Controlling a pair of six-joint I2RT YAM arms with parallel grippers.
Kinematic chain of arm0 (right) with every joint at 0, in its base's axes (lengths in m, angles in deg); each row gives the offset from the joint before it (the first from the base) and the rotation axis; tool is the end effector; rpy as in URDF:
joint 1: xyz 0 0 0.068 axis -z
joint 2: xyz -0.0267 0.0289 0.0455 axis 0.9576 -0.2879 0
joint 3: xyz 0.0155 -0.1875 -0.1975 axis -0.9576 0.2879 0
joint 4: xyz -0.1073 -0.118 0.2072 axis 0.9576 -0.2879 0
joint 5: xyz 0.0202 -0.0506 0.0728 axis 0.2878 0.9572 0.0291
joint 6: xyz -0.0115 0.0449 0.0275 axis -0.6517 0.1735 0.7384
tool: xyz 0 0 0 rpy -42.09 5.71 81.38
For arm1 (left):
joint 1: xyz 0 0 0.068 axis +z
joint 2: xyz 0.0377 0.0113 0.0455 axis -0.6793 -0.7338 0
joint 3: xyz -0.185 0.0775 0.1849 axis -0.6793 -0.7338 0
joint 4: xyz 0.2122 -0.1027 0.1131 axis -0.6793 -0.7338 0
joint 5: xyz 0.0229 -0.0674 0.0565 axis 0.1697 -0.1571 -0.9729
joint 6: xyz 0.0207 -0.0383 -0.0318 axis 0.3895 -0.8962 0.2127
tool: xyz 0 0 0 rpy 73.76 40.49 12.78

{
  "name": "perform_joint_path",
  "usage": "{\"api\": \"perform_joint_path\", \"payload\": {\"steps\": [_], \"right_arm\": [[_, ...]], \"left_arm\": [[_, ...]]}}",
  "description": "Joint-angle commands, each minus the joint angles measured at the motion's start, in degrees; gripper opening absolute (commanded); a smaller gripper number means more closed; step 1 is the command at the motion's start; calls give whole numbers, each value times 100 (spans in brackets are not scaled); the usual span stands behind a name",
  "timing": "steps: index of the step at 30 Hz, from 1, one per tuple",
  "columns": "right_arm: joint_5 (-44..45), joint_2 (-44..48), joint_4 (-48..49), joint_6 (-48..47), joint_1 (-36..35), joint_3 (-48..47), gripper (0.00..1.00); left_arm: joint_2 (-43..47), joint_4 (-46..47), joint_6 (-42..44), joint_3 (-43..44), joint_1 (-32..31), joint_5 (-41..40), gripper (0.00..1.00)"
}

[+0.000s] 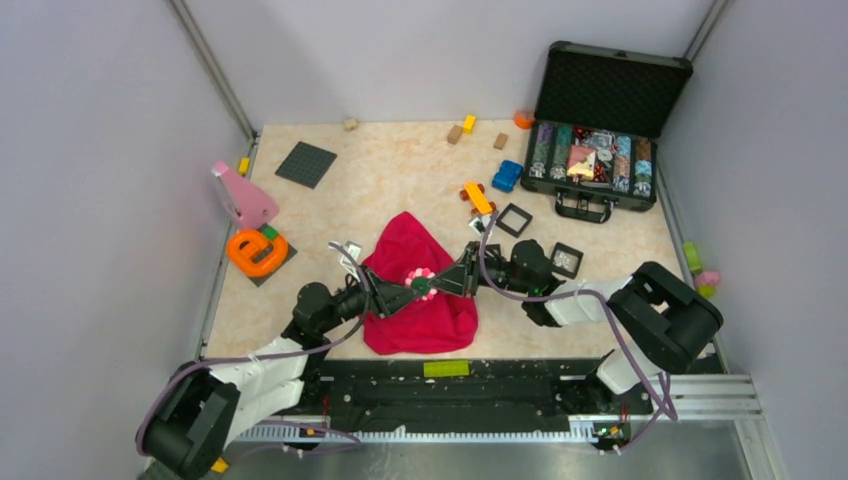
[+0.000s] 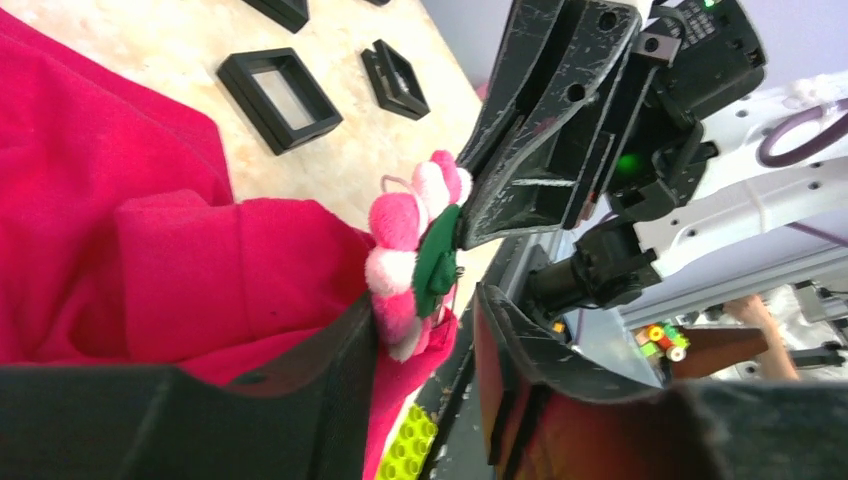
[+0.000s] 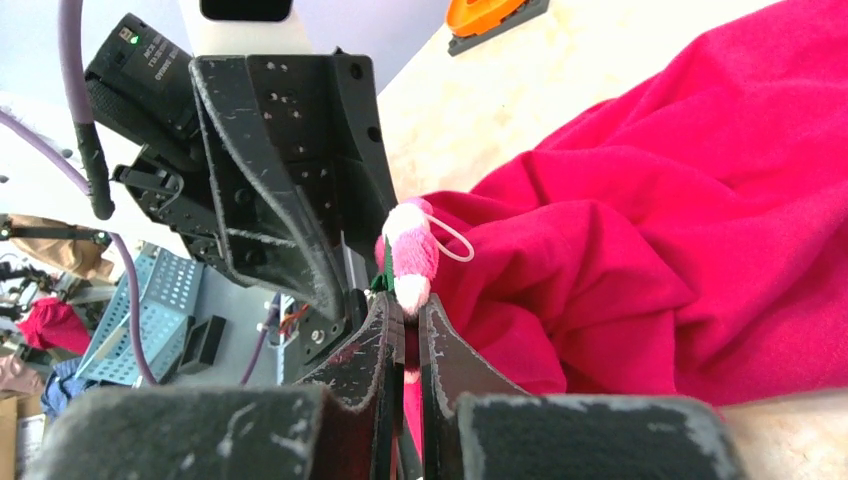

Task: Remove the brooch from the garment
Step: Remove the brooch from the clothes.

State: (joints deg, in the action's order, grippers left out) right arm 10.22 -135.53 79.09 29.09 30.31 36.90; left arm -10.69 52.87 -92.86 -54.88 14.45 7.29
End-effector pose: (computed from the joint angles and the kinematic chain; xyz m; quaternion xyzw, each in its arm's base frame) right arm 0.1926 0.2050 0.1877 -0.2104 0.6842 0.5924 0.3697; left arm 0.1411 -0.0966 0.1729 0.0569 0.7012 -0.5760 0.4163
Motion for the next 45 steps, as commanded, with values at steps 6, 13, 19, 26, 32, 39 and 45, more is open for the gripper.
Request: {"api": "perform_joint_path", "payload": {"steps": [6, 13, 19, 26, 32, 39, 45], "right_arm": [[-1010, 181, -1031, -939, 24, -643, 0], [-1468, 5, -1374, -1226, 26, -879, 0], [-1559, 78, -2318, -1809, 29, -1189, 0], [-1494, 170, -2551, -1983, 121, -1271, 0], [-1485, 118, -2508, -1956, 155, -1347, 0], [-1537, 110, -2410, -1908, 196, -1467, 0], [-1505, 150, -2413, -1859, 252, -1550, 0]], "left_arm": [[935, -686, 244, 141, -16, -76, 53], [785, -735, 308, 192, 21, 92, 41], [691, -689, 382, 162, 244, 51, 55], [559, -314, 437, 201, 303, 459, 34], [300, -283, 378, 302, 305, 909, 28], [-273, -100, 344, 435, 298, 1402, 26], [-137, -303, 368, 547, 303, 1310, 0]]}}
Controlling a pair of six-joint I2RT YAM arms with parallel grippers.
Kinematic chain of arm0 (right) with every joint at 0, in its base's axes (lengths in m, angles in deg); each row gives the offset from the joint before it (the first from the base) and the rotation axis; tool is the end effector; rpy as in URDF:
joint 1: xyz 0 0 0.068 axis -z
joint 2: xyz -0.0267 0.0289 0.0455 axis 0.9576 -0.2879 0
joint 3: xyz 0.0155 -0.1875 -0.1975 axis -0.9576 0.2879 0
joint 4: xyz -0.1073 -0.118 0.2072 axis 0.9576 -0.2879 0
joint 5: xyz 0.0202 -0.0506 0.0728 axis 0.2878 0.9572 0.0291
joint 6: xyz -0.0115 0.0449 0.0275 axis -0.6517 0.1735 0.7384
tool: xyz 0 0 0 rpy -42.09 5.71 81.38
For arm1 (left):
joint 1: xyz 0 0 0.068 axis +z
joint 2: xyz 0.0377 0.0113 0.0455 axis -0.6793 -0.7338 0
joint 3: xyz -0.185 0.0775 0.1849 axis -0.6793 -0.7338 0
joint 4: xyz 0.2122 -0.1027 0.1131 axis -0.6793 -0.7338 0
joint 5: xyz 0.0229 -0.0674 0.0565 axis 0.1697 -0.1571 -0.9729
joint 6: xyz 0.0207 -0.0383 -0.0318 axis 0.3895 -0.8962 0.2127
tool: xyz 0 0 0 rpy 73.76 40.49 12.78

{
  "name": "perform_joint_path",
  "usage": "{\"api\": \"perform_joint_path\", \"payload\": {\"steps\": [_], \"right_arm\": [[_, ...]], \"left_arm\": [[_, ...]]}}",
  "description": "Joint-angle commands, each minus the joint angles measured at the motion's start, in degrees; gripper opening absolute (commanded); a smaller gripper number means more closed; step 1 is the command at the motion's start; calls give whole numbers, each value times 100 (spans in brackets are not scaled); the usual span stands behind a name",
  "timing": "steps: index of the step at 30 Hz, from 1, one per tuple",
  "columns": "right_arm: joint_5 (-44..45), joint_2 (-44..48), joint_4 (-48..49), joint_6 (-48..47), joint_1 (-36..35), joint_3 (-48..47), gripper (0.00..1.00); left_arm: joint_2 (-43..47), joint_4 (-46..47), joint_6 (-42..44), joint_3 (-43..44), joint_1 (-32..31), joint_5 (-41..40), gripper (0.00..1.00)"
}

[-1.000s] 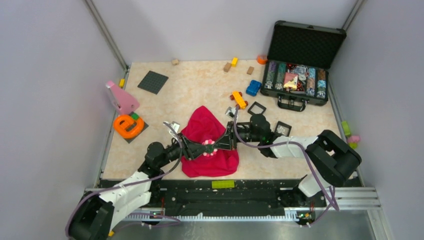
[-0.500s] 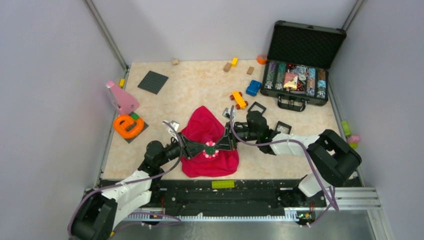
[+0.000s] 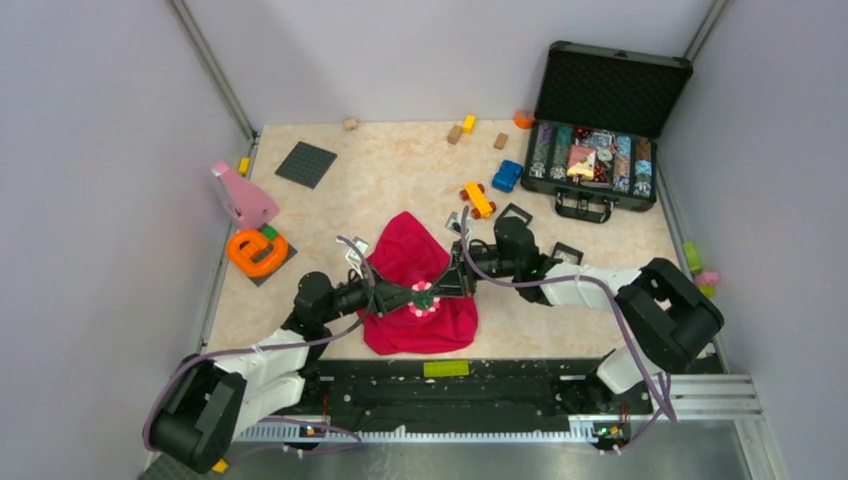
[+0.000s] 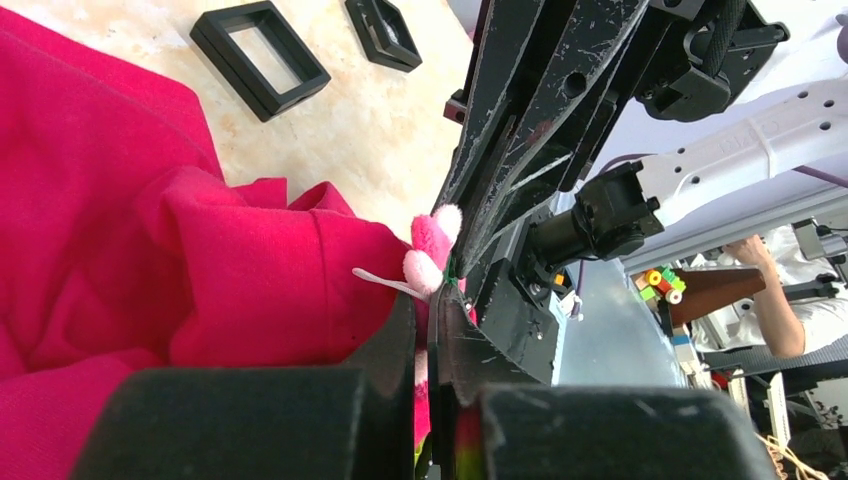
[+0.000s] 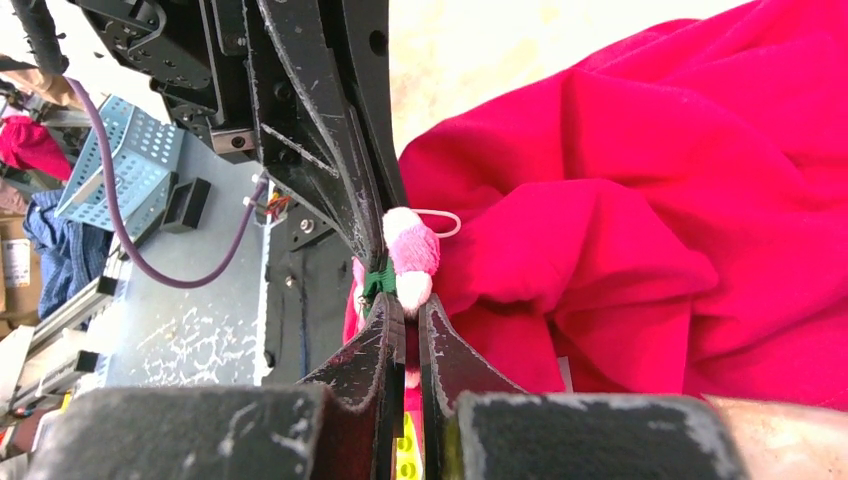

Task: Remove the brooch from the garment
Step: Remove the brooch from the clothes.

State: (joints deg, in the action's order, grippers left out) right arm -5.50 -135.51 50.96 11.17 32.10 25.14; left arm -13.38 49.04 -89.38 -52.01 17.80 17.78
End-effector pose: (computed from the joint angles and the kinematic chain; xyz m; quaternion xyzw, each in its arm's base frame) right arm 0.2116 0.2199 0.1990 -0.3575 0.6899 0.5613 0.2850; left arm 0.1505 -0.0959 0.1739 0.1105 0.7123 -0.5822 0.3761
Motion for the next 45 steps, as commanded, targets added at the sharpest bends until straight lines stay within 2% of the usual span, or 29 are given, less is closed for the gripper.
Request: {"api": "perform_joint_path", "payload": {"steps": [1, 4, 9, 11, 14, 17, 21, 23, 27, 33, 35, 36, 45], "right_arm": [[86, 162, 414, -56, 74, -371, 2], [249, 255, 333, -10, 95, -358, 31], [935, 646, -325, -326, 127, -221, 46], [995, 760, -208, -329, 126, -32, 59], [682, 723, 621, -48, 127, 375, 79], [350, 561, 1316, 179, 105, 582, 85], [312, 384, 1447, 61, 5, 542, 85], [358, 298, 1321, -19, -66, 449, 81], [426, 46, 1345, 17, -214, 353, 65], [324, -185, 1868, 560, -281, 299, 14], [323, -163, 1881, 668, -279, 241, 2], [312, -142, 1875, 700, -278, 210, 0], [279, -12, 1589, 755, -283, -27, 0]], "left_arm": [[207, -48, 64, 305, -32, 231, 0], [590, -464, 194, 418, -32, -1, 0], [1657, -2068, 1059, 817, -33, -731, 0], [1983, -2368, 1410, 921, -41, -921, 0], [2232, -2485, 1646, 994, -41, -1274, 0], [2273, -2453, 1829, 1064, -41, -1331, 0], [2200, -2247, 1963, 1068, -48, -1331, 0], [2167, -2119, 2026, 1037, -49, -1372, 0], [2189, -1801, 2137, 866, -43, -1514, 0], [2135, -1382, 2327, 546, -92, -1663, 0], [2089, -1277, 2415, 421, -141, -1734, 0], [2054, -1193, 2437, 352, -164, -1745, 0], [1783, -709, 2360, 106, -347, -1754, 0]]}}
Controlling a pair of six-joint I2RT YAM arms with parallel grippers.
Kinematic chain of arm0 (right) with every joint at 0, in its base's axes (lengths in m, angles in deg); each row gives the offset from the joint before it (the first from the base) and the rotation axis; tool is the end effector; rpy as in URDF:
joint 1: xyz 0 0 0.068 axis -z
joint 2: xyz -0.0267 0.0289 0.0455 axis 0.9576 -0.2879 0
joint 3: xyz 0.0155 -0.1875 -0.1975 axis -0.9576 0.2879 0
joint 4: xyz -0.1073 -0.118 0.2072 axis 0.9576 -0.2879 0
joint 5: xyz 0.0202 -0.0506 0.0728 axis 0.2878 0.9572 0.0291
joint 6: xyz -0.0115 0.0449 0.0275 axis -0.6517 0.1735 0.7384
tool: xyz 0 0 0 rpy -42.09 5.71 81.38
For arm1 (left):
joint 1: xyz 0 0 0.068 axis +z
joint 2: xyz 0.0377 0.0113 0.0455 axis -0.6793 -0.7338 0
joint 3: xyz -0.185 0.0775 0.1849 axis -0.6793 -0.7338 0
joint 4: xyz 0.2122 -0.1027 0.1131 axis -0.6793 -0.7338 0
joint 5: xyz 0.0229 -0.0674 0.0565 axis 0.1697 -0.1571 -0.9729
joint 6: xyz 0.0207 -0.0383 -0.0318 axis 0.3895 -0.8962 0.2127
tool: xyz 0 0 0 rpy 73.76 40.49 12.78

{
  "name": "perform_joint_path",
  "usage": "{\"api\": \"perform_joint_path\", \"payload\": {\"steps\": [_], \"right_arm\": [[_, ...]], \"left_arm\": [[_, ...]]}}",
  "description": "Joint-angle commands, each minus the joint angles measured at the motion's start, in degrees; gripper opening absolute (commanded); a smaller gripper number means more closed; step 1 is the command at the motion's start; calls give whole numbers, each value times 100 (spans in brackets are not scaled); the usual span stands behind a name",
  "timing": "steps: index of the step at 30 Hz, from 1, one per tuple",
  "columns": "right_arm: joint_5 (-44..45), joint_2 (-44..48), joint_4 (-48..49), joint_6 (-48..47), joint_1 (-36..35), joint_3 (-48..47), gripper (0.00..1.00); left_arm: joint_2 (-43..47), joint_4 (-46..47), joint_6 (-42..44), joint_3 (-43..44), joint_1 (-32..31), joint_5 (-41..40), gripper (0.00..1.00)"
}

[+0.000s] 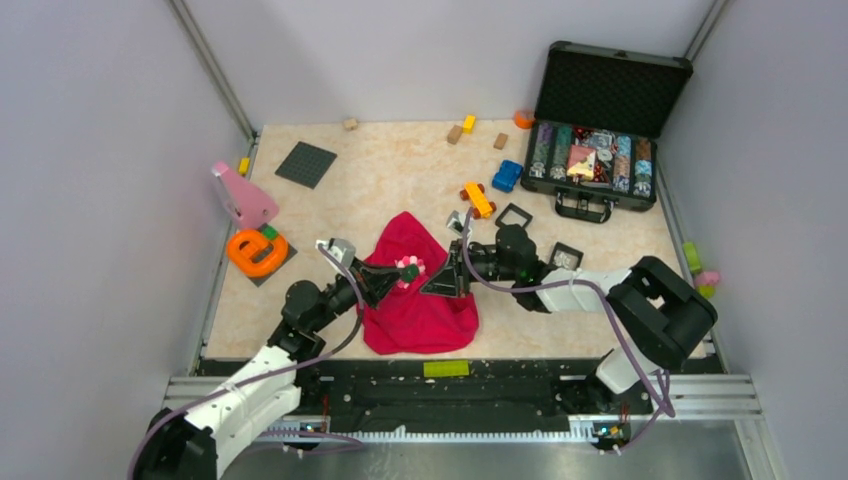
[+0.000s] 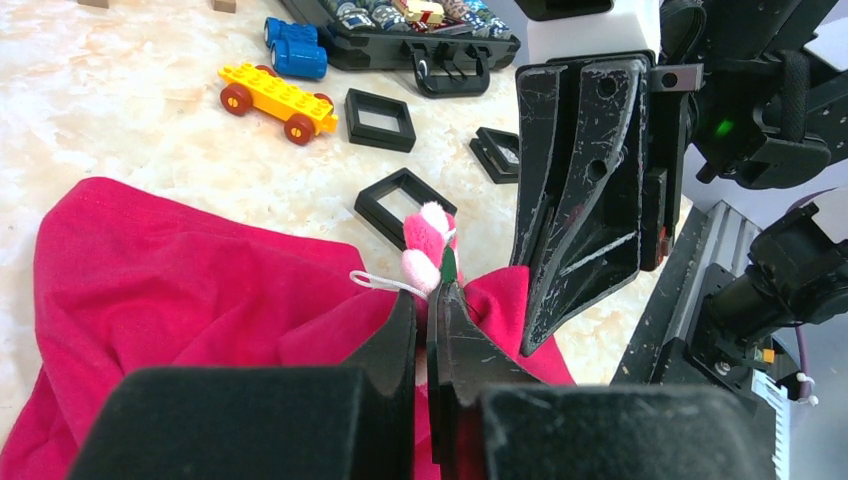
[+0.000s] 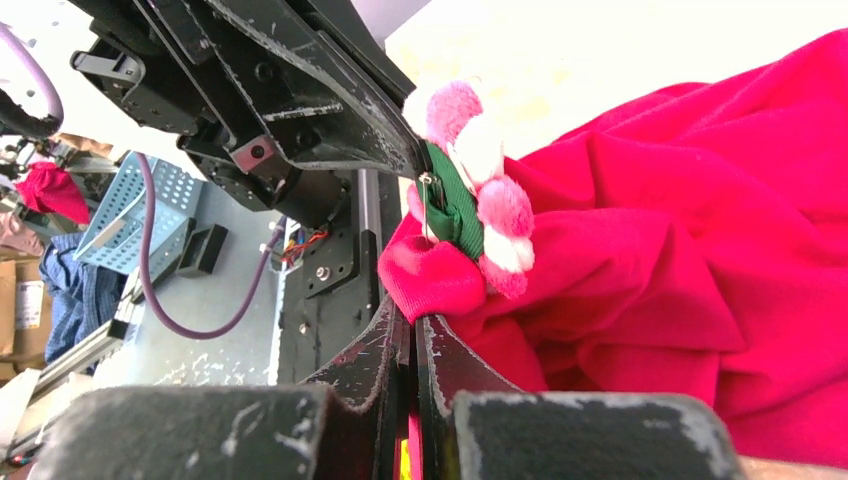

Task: Remove the brooch from the garment
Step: Remove the brooch from the clothes.

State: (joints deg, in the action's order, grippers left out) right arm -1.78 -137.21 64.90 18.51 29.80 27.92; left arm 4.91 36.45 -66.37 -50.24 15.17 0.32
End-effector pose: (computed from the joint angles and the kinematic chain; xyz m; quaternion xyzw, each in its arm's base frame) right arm 0.2044 0.2278 0.1993 -0.3290 0.6672 0.5884 0.3168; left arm 0.1367 -0.0876 0.2091 0.1739 0.6586 -0.4340 0.5896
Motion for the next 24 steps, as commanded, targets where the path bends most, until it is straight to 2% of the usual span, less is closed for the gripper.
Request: {"api": "perform_joint_path", "payload": {"steps": [1, 6, 7, 9, 12, 19, 21, 24], "right_arm": [[-93, 158, 181, 23, -57, -305, 0], [-103, 126, 57, -34, -83, -327, 0], [-104, 132, 4, -62, -83, -323, 2], [-71, 175, -200, -173, -83, -324, 14], [107, 399, -612, -436, -63, -285, 25], [90, 588, -756, -457, 126, -66, 30], [132, 589, -827, -485, 134, -42, 38], [288, 622, -1080, -617, 157, -48, 58]], "left_arm": [[-63, 594, 26, -96, -112, -4, 0], [-135, 647, -147, -95, -163, -55, 0], [-93, 556, -192, -73, -165, -125, 0], [-12, 302, -292, 11, -165, -251, 0], [56, 44, -486, 82, -165, -365, 0], [-225, 358, -637, -49, -165, 11, 0], [-320, 568, -635, -143, -160, 56, 0], [-432, 678, -627, -189, -165, 99, 0]]}}
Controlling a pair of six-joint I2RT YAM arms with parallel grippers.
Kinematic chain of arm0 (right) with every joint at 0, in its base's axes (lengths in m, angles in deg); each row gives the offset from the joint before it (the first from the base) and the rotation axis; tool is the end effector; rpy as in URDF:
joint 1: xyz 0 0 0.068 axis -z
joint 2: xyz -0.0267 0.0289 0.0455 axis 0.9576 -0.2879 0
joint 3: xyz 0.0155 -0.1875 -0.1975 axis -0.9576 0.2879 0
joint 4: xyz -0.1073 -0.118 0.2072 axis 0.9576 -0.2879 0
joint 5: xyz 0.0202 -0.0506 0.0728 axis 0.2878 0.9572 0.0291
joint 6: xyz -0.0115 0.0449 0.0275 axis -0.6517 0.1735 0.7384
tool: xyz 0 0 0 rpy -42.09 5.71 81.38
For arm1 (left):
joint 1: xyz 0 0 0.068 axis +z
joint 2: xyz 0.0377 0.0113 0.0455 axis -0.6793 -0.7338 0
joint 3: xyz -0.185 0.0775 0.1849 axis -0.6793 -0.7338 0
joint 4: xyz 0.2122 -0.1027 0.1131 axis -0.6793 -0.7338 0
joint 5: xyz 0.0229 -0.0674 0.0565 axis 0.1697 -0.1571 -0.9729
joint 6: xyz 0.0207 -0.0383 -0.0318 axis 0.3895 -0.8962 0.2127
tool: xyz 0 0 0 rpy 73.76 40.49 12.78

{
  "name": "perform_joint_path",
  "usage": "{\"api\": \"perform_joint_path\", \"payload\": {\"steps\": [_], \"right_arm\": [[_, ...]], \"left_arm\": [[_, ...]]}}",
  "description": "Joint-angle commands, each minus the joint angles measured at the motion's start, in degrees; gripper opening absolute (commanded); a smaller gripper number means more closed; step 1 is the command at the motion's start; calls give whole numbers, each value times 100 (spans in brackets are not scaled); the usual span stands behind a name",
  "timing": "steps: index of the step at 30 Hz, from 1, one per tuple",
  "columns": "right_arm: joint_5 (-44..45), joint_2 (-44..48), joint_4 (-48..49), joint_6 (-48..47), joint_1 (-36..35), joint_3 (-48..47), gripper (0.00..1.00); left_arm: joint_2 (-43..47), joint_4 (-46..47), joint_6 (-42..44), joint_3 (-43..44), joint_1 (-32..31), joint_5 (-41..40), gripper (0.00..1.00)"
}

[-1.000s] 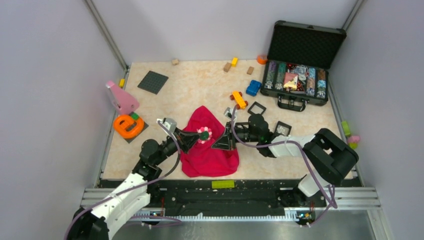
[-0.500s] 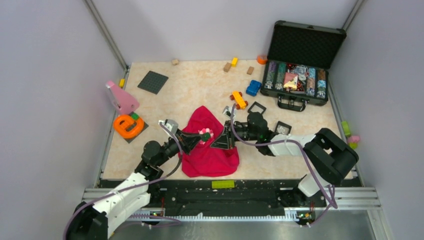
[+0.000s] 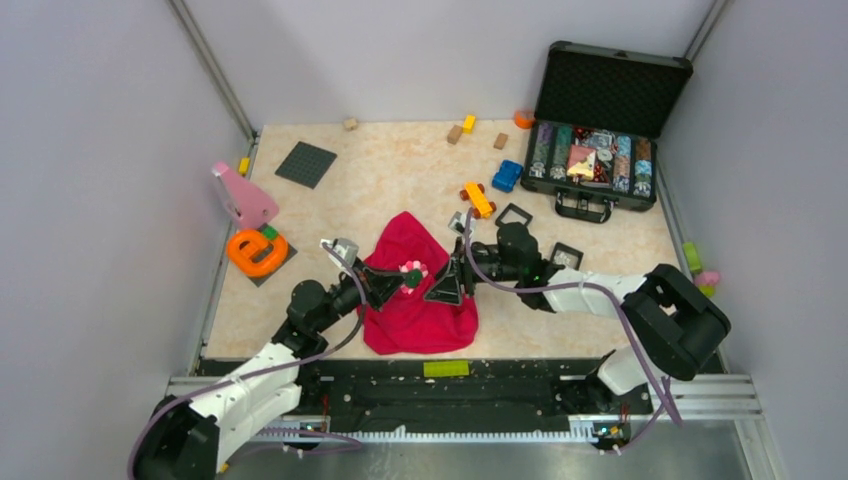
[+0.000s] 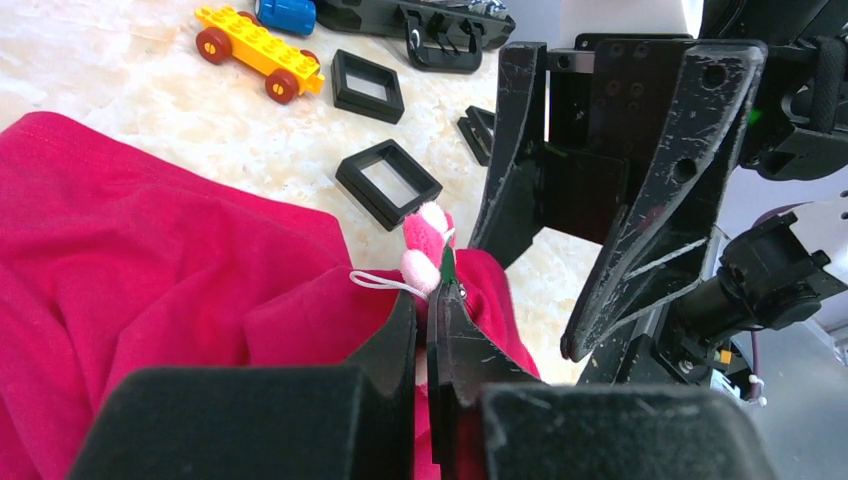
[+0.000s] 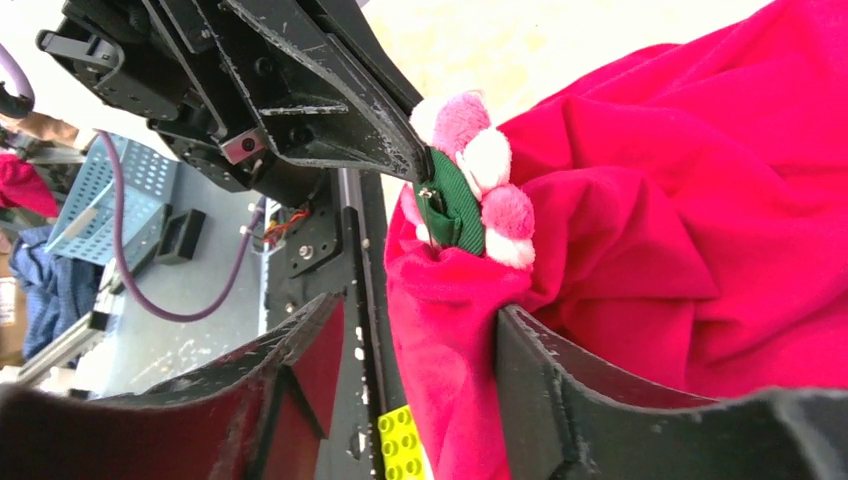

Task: Remove the brooch from the garment
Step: Remove the brooch from the clothes.

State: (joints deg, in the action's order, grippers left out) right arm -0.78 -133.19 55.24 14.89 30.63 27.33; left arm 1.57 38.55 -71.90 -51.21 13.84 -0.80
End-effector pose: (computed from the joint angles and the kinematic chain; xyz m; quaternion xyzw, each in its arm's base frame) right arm 0.2027 0.2195 0.2055 -0.3317 0.6898 0.5625 0.3127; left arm 0.1383 -0.0921 0.1989 0.1401 0.6797 -0.4596 0.5543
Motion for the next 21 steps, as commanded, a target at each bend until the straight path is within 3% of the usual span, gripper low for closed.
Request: {"api": "perform_joint_path", "payload": {"steps": [1, 4, 7, 12, 18, 21], "right_arm": [[278, 240, -213, -316, 98, 0, 64], [390, 281, -306, -380, 209, 23, 83], [428, 272, -243, -356, 228, 27, 91], [384, 132, -39, -294, 281, 43, 91], [-19, -139, 536, -49, 282, 35, 75], [-135, -264, 785, 102, 282, 50, 72]], "left_arm": [[-127, 504, -66, -94, -32, 242, 0], [-216, 563, -65, -69, -32, 355, 0], [-274, 671, -90, -83, -32, 462, 0], [-322, 759, -115, -111, -25, 580, 0], [-294, 842, -150, -119, -31, 700, 0], [-287, 862, -160, -113, -31, 720, 0]]}}
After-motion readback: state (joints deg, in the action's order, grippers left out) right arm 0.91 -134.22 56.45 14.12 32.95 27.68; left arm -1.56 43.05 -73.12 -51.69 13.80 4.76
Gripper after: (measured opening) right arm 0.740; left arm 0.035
